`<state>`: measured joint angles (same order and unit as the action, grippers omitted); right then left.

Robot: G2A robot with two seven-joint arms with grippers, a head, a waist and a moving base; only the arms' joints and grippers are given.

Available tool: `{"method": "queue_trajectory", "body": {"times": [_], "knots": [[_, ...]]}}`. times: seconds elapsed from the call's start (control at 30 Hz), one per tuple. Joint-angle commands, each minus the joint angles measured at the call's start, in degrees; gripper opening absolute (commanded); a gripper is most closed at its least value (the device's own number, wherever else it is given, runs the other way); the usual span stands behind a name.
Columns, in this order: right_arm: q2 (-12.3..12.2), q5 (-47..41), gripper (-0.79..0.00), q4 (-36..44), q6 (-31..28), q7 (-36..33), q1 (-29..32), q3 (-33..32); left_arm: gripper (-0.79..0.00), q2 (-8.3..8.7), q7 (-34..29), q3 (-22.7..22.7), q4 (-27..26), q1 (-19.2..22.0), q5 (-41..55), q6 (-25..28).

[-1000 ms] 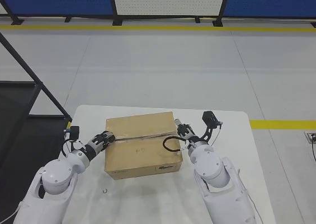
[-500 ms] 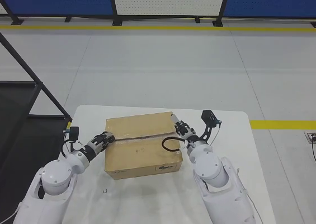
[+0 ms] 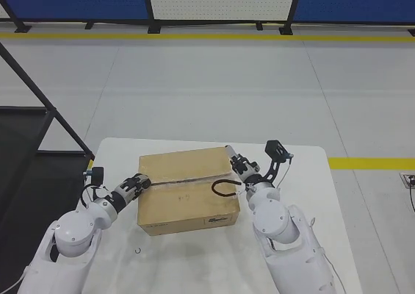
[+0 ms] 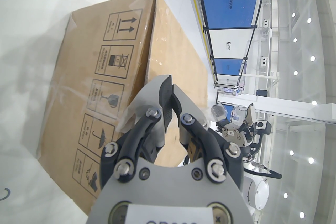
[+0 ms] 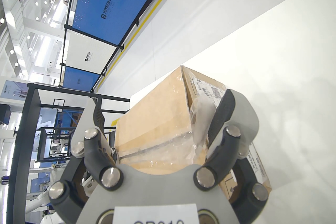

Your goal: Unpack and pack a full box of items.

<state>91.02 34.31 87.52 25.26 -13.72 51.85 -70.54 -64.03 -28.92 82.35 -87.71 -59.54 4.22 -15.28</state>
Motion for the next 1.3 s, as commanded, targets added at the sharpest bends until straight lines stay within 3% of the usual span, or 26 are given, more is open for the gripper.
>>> {"method": "queue_trajectory", "body": {"times": [0.0, 0.77, 0.9, 1.13, 1.27], "knots": [[-0.1, 0.3, 0.0, 0.6, 0.4, 0.2, 0.3, -0.4, -0.785, 0.0, 0.0, 0.0, 0.0, 0.0, 0.1, 0.0], [-0.4, -1.4, 0.0, 7.4, -2.7, 9.0, 6.1, -5.1, -0.785, 0.07, 0.5, 0.6, -0.3, -0.3, 1.0, 0.2], [-0.6, -4.4, 0.0, 9.6, -3.4, 8.3, 8.4, -7.1, -0.785, 0.07, 0.6, 0.6, -0.3, -0.3, 1.1, 0.2], [-1.9, -8.9, 0.0, 11.9, -11.7, -2.6, 15.0, -10.8, -0.785, 0.12, 0.7, 1.1, -0.7, -0.5, 1.6, 0.4], [-2.2, -11.5, 0.0, 12.1, -16.2, -3.5, 16.9, -11.7, -0.785, 0.2, 1.4, 2.0, -1.7, -1.1, 2.2, 0.7]]}}
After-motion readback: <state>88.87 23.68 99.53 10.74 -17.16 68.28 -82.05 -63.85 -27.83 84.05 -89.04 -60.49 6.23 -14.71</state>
